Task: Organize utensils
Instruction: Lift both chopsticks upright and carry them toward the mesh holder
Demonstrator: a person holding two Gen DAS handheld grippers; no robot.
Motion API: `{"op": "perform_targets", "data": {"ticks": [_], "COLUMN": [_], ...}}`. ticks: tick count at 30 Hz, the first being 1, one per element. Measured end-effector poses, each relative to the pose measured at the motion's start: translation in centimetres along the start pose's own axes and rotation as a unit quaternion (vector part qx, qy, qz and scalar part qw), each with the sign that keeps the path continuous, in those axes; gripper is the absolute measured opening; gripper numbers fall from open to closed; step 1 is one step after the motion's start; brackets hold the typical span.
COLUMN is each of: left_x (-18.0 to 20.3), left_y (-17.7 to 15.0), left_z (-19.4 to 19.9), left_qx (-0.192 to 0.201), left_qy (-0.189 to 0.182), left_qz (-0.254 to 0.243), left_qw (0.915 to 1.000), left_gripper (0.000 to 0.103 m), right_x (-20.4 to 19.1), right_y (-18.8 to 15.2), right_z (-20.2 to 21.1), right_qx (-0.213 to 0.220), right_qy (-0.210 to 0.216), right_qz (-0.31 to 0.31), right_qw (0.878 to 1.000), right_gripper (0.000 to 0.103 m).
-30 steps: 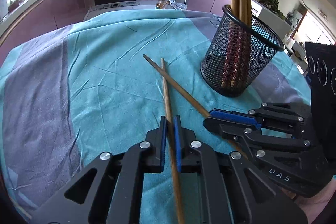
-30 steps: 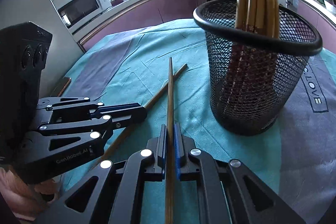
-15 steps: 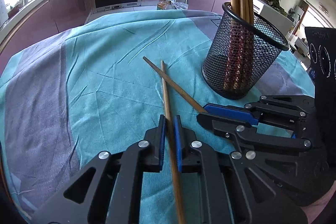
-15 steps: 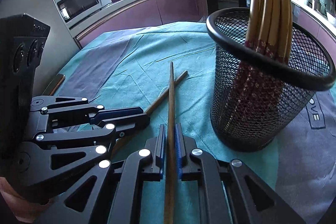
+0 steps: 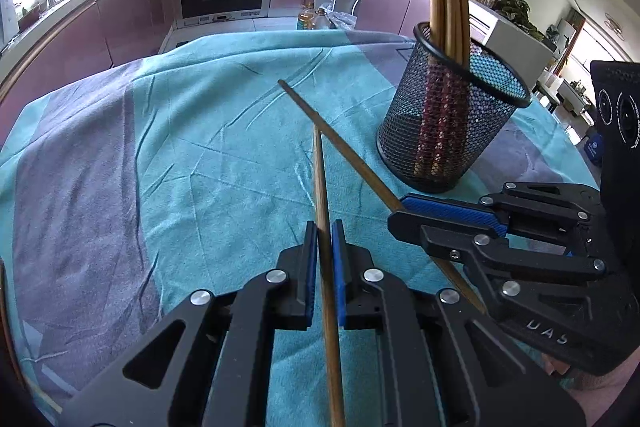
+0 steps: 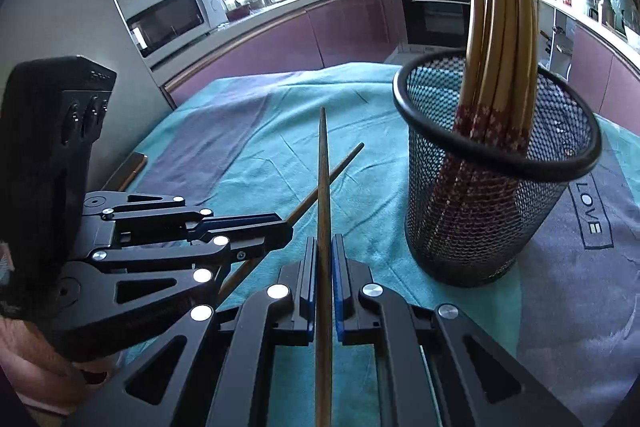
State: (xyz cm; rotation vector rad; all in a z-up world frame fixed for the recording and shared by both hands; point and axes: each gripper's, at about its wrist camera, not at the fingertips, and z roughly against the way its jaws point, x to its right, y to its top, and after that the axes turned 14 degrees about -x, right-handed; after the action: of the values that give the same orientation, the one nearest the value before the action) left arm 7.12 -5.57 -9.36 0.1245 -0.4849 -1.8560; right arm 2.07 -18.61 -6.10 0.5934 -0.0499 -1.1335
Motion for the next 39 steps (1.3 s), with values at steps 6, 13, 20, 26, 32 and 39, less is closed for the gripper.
{"op": "perform_targets", "data": {"ticks": [6, 13, 20, 26, 32, 39], "left_x": [-0.3, -0.8, -1.4, -1.0, -0.6, -0.1], "left_y": [-0.4, -0.8, -1.2, -1.1, -1.5, -1.2], "left_z": [1.4, 3.6, 5.1, 3.5, 2.1, 0.3], "left_qx": [0.013, 0.031, 0.041, 0.019, 0.004, -0.016], "left_qy": [-0.006, -0.017, -0.029, -0.016, -0.011, -0.001], "left_qz": [0.000, -0.001, -0.001, -0.005, -0.014, -0.022], "left_qw": [0.9999, 0.9994, 0.9988, 0.9997, 0.9998, 0.9996], "left_gripper": [0.008, 0.008, 0.005, 0.006, 0.014, 0.024], "right_x": [-0.2, -0.9, -0.4, -1.1, -0.2, -0.4], "right_y": [-0.1, -0.1, -0.1, 0.1, 0.1, 0.0], "right_z": [1.5, 3.2, 3.9, 0.4, -1.7, -2.3], "right_qx": [0.020, 0.044, 0.049, -0.002, -0.028, -0.031], "right_qy": [0.002, 0.003, 0.004, -0.039, -0.062, -0.069], "right_qz": [0.009, 0.024, 0.022, 0.026, 0.004, 0.005], "right_qw": [1.000, 0.999, 0.999, 0.999, 0.998, 0.997], "right_gripper": [0.006, 0.006, 0.006, 0.016, 0.016, 0.015]}}
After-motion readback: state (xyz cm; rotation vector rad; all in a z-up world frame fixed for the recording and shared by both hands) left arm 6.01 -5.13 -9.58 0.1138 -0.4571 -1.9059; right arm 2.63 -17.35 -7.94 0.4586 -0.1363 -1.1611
